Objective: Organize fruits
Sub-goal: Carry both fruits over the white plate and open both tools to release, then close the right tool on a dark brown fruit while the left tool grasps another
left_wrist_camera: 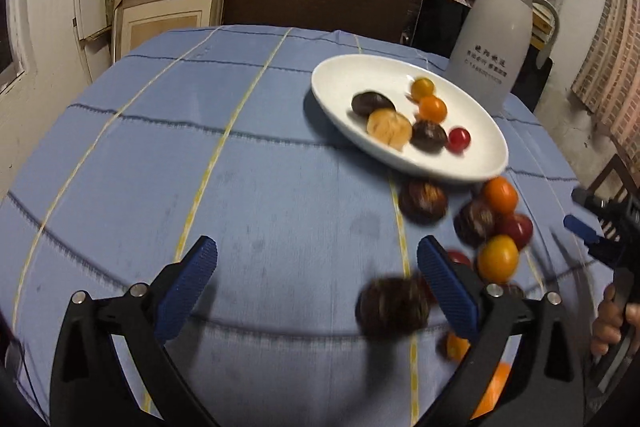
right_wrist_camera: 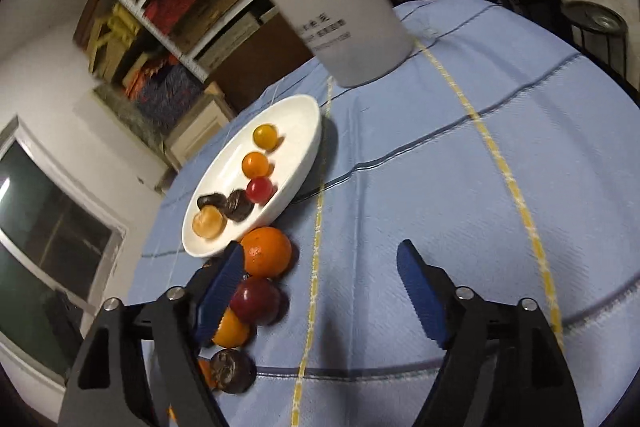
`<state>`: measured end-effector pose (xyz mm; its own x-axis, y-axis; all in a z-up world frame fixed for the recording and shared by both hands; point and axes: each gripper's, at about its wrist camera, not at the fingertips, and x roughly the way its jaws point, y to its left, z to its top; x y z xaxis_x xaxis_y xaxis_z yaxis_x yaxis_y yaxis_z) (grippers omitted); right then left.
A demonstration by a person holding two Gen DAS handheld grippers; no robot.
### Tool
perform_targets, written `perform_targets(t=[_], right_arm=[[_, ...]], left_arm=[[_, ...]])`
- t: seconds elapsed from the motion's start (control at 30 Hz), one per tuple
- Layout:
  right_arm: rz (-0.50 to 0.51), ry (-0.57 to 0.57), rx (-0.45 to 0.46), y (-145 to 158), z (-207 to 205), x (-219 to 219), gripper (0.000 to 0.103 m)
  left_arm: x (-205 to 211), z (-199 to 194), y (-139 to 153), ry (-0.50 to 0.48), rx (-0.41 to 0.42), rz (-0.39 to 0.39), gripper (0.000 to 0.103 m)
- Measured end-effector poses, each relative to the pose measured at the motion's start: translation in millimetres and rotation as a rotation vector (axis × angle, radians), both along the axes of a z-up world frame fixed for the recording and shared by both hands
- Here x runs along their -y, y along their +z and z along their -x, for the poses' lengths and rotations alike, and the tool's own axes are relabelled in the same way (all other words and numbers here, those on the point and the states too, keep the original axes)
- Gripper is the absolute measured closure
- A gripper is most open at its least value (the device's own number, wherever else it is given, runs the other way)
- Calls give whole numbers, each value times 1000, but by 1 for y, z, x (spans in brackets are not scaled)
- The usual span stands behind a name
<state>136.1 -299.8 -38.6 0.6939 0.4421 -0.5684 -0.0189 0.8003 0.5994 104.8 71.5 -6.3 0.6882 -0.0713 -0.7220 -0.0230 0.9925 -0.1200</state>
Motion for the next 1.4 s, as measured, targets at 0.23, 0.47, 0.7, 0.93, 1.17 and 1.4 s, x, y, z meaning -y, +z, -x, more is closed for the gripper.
perform_targets(t=[0.23,0.47,0.7,0.93,1.17,1.4], right_arm=[[30,37,-16,-3,6,-10,22],[58,58,-5,2,6,-18,21],[111,84,30,4,13,-27,21],[259,243,127,10,48,-71,21],[456,396,196,10,69,-123,53],[497,433,202,8,75,-132,55]], left_arm=[[24,22,-9,-66,-11,-131,5],[41,15,-24,-128,-66,-207,5],[16,1,-25,-37,-70,-211,4],[20,-5,-33,-45,-126,-228,4],[11,-5,-35,-40,-151,-156,4],[10,-5,-37,-37,-152,-150,4]])
